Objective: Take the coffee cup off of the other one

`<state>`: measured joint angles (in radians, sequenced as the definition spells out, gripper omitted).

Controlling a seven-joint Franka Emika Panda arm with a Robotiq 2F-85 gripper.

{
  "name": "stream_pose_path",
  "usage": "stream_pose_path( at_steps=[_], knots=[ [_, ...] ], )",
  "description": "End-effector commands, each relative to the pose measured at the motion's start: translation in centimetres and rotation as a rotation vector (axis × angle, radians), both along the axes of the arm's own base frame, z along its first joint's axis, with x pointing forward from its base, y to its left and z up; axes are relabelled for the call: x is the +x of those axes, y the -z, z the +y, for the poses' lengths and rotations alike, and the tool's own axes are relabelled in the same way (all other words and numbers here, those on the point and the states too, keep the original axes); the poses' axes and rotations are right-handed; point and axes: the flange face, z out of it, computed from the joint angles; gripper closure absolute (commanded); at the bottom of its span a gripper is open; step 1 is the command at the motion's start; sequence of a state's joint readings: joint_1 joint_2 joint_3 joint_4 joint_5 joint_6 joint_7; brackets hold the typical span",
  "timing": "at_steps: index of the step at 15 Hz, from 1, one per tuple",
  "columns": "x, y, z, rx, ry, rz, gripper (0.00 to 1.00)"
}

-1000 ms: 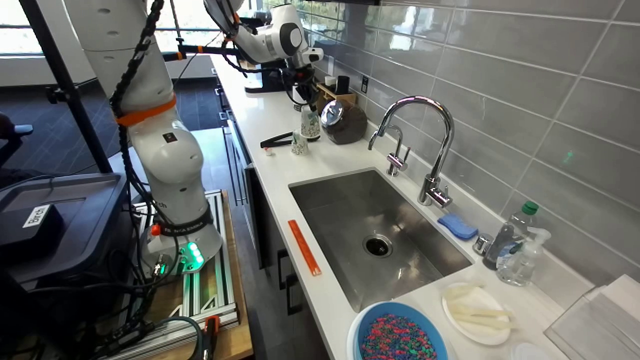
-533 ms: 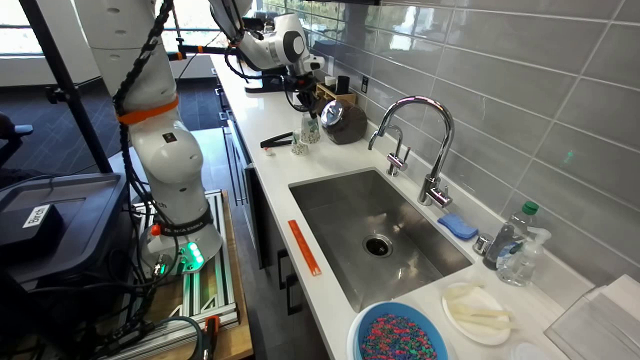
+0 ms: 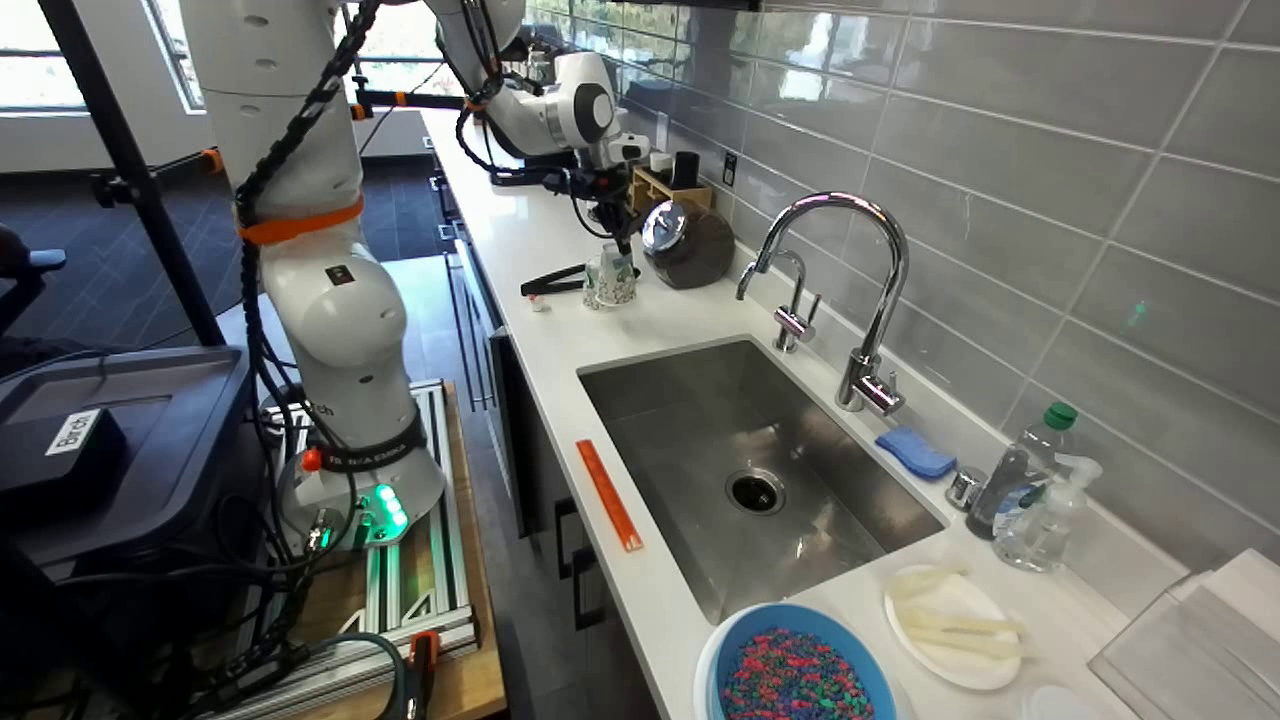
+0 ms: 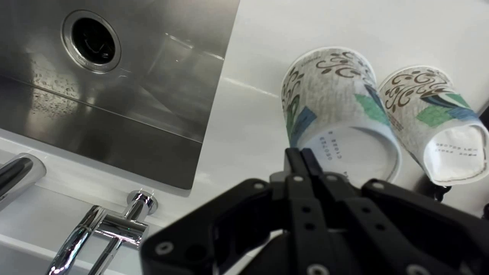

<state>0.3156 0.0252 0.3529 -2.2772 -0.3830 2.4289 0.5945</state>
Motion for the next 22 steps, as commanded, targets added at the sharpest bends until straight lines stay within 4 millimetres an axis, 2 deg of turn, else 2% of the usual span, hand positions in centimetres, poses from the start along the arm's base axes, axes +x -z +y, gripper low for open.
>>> stream_pose_path(
  at_steps=[1, 16, 21, 22],
  knots=[
    [0.4, 1.4, 0.7, -0.005, 0.013, -0.004, 1.00],
    [1.9, 5.7, 1.1, 0.044, 0.104, -0.001, 1.00],
    [2.1, 6.6, 1.2, 0.051, 0.118, 0.008, 0.99],
    [2.2, 6.7, 1.2, 0.051, 0.122, 0.010, 0.75]
  ],
)
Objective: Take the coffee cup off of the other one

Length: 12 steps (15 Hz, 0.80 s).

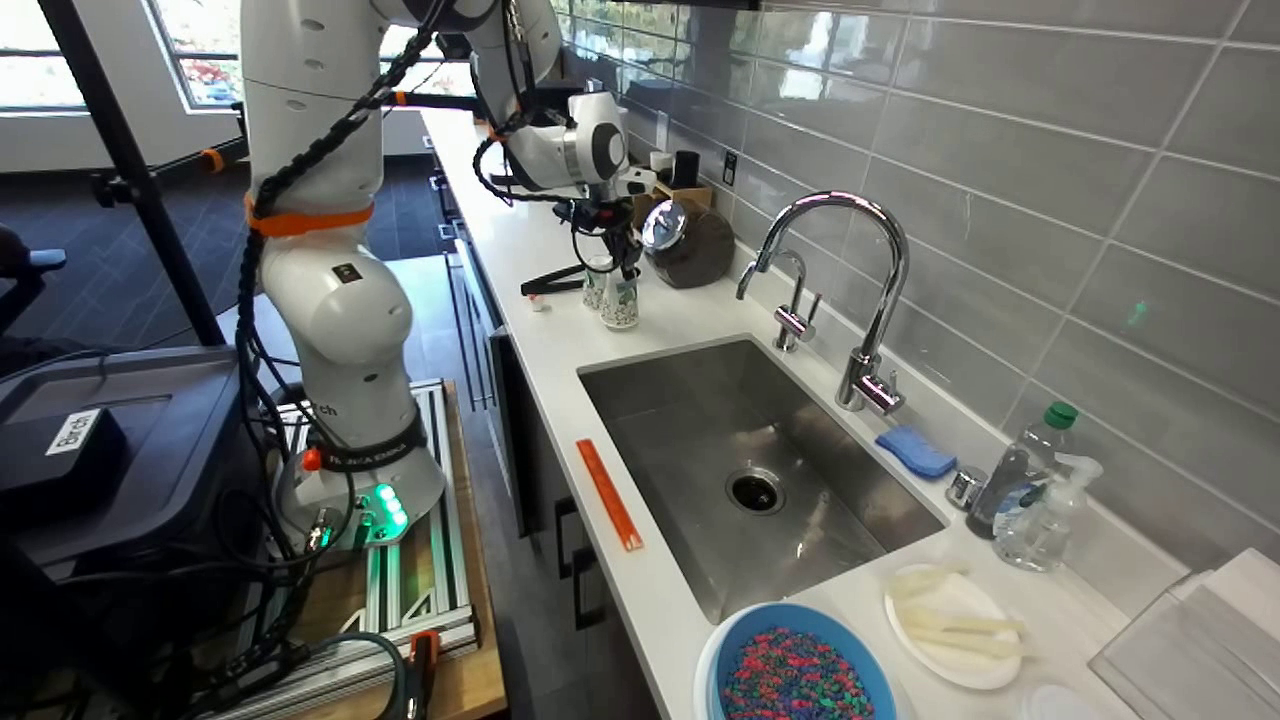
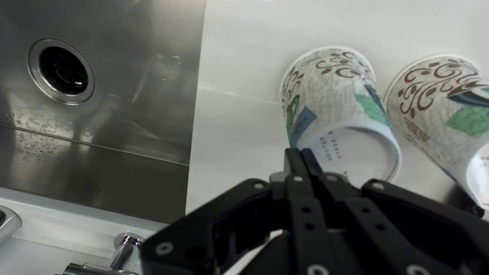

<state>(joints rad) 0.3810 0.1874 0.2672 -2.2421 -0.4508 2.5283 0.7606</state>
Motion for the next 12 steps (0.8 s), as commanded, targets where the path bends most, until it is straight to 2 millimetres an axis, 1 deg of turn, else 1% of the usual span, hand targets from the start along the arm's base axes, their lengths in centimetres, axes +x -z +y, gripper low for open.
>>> stream_pose_path(
  at_steps=[1, 2, 5, 7, 10, 11, 12],
  knots=[
    [0.4, 0.7, 0.5, 0.007, 0.022, -0.011, 0.71],
    [0.5, 0.7, 0.5, 0.007, 0.023, -0.011, 0.65],
    [0.6, 0.6, 0.5, 0.012, 0.034, -0.013, 0.42],
    [0.6, 0.3, 0.6, 0.017, 0.039, -0.018, 0.28],
    [0.4, -0.4, 0.6, 0.031, 0.048, -0.026, 0.05],
    [0.3, -0.7, 0.7, 0.037, 0.049, -0.029, 0.01],
    [0.3, -1.1, 0.8, 0.057, 0.049, -0.030, 0.00]
  ],
)
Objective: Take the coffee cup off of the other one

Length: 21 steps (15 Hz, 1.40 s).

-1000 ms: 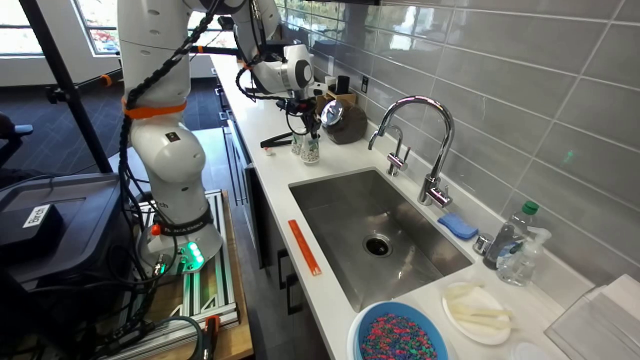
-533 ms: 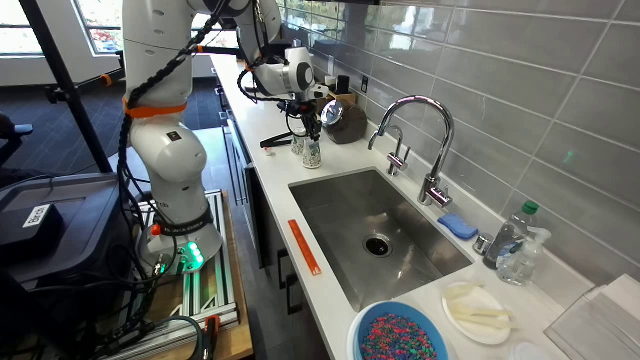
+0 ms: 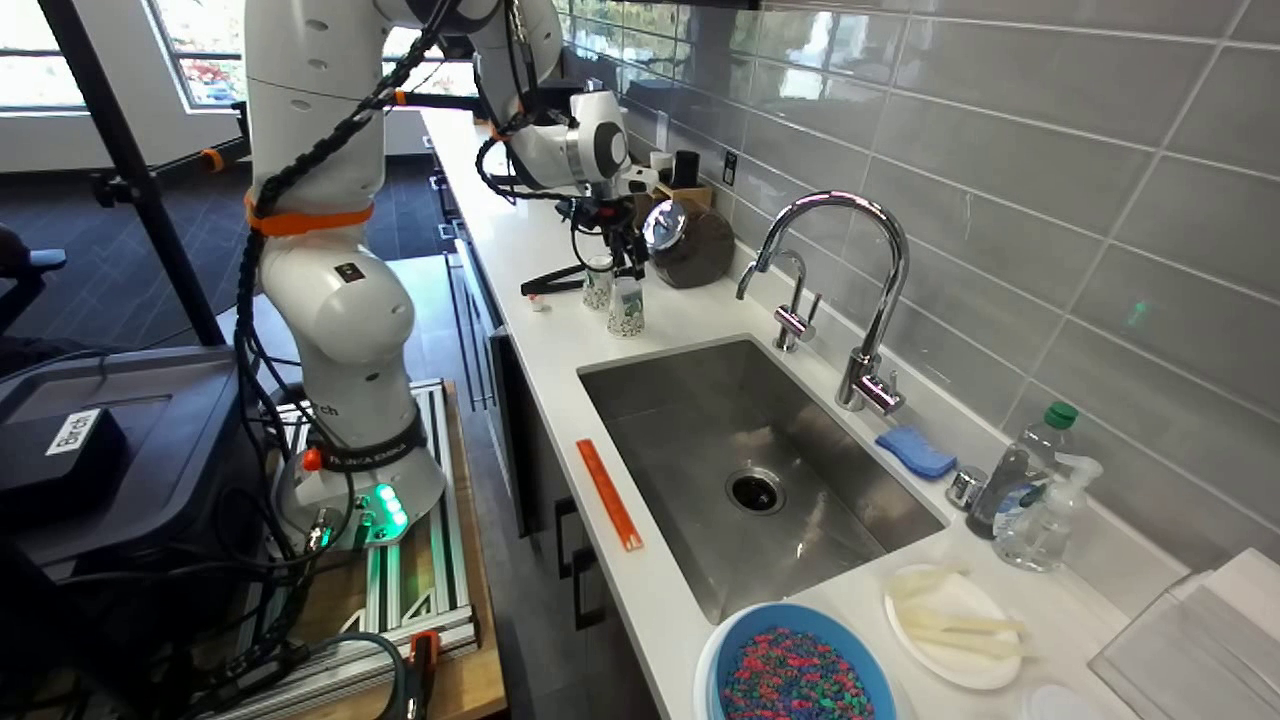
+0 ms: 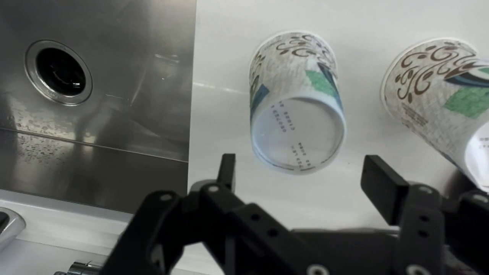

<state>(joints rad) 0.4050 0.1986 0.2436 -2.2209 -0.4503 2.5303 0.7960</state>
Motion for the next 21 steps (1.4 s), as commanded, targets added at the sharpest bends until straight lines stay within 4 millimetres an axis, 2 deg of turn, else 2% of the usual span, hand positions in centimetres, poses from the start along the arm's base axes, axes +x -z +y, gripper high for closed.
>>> stream_pose_path(
  at_steps=[1, 7, 19, 20, 21],
  knots=[
    [-0.3, -1.1, 0.4, 0.050, 0.020, -0.022, 0.00],
    [-1.0, -3.7, 0.4, 0.055, -0.002, -0.038, 0.00],
    [-3.1, -7.3, 0.7, 0.100, -0.091, 0.003, 0.00],
    [-1.9, -6.6, 1.3, 0.104, -0.082, -0.012, 0.00],
    [-2.1, -7.0, 1.3, 0.107, -0.087, -0.015, 0.00]
  ],
)
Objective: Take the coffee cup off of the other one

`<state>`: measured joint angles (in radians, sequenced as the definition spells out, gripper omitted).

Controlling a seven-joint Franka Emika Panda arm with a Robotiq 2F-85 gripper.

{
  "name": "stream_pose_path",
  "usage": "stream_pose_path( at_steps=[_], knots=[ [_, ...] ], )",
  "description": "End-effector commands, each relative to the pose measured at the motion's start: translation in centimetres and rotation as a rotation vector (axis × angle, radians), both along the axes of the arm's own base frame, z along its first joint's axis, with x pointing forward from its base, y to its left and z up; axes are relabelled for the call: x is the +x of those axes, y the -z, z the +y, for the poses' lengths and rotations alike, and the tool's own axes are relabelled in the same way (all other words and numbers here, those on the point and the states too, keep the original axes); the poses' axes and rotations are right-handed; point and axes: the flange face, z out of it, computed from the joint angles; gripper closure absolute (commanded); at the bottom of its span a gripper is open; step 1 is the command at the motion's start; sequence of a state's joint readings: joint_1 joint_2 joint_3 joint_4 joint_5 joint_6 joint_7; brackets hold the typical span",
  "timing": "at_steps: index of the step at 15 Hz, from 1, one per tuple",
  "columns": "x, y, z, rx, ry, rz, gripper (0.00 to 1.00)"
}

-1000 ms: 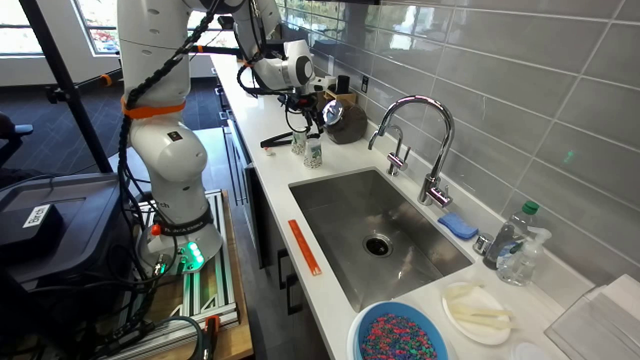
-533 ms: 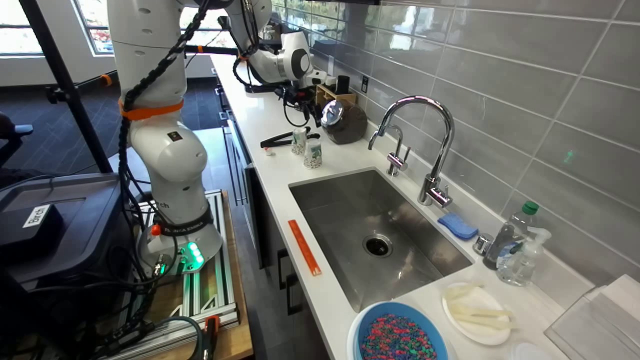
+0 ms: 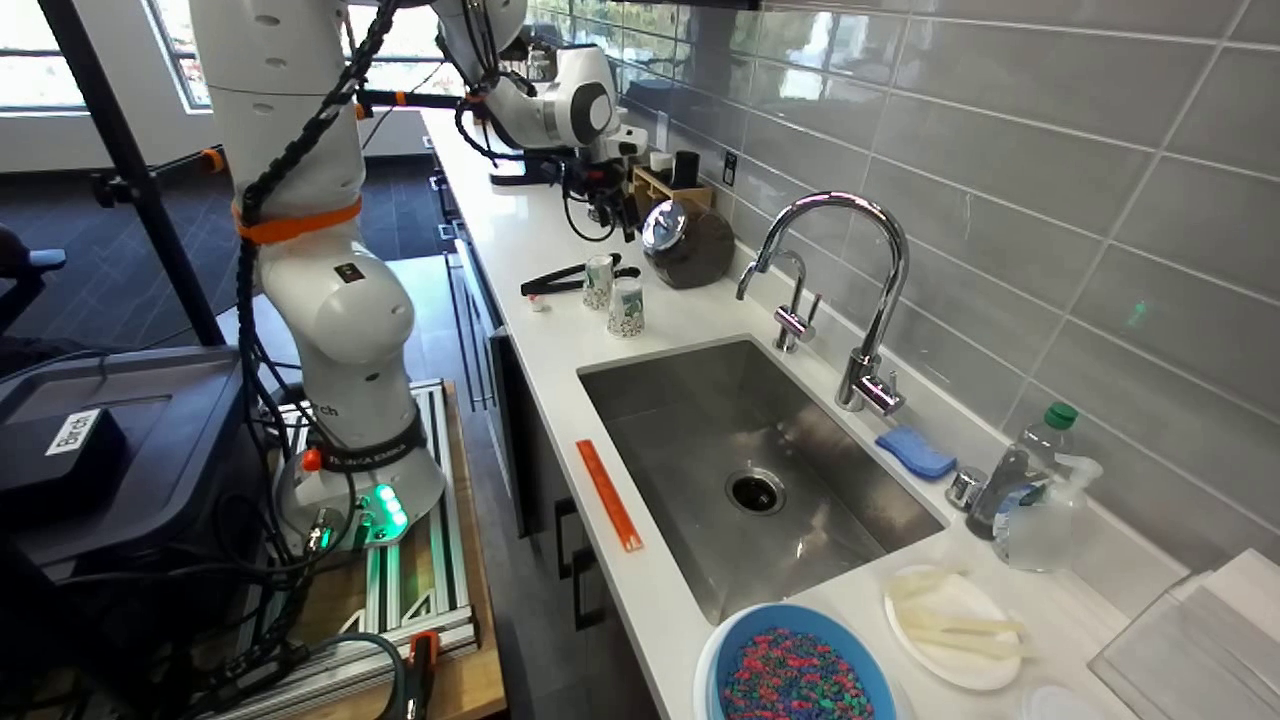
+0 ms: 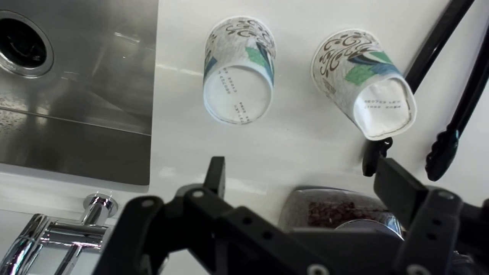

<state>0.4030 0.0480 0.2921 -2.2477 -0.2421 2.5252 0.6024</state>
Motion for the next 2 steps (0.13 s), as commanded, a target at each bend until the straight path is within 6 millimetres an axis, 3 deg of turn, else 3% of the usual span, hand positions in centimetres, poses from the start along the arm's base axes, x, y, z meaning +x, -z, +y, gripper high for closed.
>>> stream_pose_path(
  at_steps=[1, 2],
  knots=[
    [-0.15, -0.26, -0.11, 0.001, -0.002, -0.002, 0.00],
    [-0.26, -0.37, -0.17, 0.001, -0.002, -0.003, 0.00]
  ],
)
